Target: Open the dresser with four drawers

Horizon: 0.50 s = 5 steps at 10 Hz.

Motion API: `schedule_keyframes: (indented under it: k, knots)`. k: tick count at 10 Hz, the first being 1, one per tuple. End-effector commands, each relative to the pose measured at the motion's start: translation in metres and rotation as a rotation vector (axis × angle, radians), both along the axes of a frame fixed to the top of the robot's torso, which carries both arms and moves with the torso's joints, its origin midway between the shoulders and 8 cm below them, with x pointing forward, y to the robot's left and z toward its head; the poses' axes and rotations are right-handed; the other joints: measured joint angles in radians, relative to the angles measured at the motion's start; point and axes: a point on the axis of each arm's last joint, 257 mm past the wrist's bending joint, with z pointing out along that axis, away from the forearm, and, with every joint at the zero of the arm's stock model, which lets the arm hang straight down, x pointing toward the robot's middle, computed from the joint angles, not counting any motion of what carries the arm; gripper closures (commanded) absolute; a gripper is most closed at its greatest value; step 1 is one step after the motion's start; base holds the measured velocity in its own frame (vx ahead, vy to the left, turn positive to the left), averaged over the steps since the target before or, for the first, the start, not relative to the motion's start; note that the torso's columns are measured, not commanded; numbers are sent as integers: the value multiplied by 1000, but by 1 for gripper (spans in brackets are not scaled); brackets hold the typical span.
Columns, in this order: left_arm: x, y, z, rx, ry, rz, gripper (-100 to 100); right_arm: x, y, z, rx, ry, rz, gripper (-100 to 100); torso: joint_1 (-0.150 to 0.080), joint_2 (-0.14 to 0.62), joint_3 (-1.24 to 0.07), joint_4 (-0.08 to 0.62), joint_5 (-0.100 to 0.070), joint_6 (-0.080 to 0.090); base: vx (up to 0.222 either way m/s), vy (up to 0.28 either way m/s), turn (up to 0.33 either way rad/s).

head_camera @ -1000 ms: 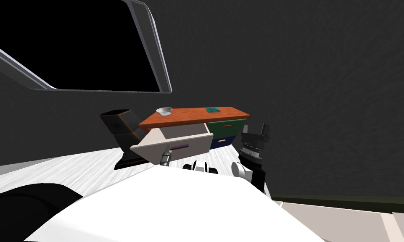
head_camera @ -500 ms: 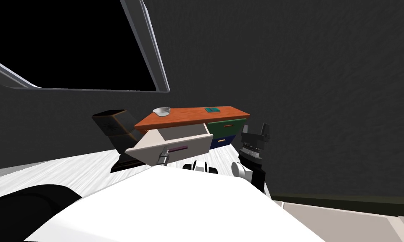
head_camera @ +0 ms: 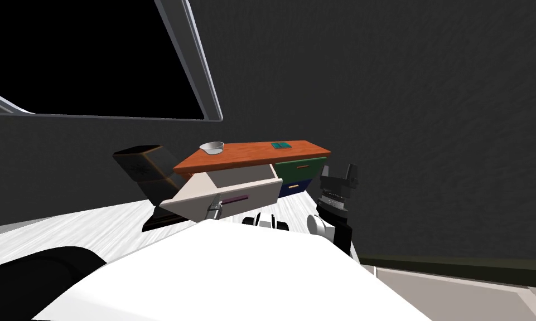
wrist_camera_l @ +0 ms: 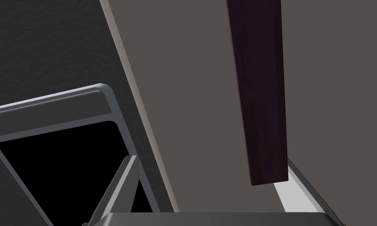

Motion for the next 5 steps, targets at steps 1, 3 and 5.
schedule_keyframes:
  k: [1, 3, 5]
  knots:
    - [-1, 0, -2, -1, 5, 0, 0, 0, 0, 0, 0, 0, 0, 0, 1, -1, 0, -1, 1, 0, 0, 0, 0]
    - [-1, 0, -4, -3, 11, 0, 0, 0, 0, 0, 0, 0, 0, 0, 3, -4, -2, -3, 3, 1, 0, 0, 0]
    - [-2, 0, -5, -3, 14, 0, 0, 0, 0, 0, 0, 0, 0, 0, 4, -5, -2, -3, 4, 1, 0, 0, 0]
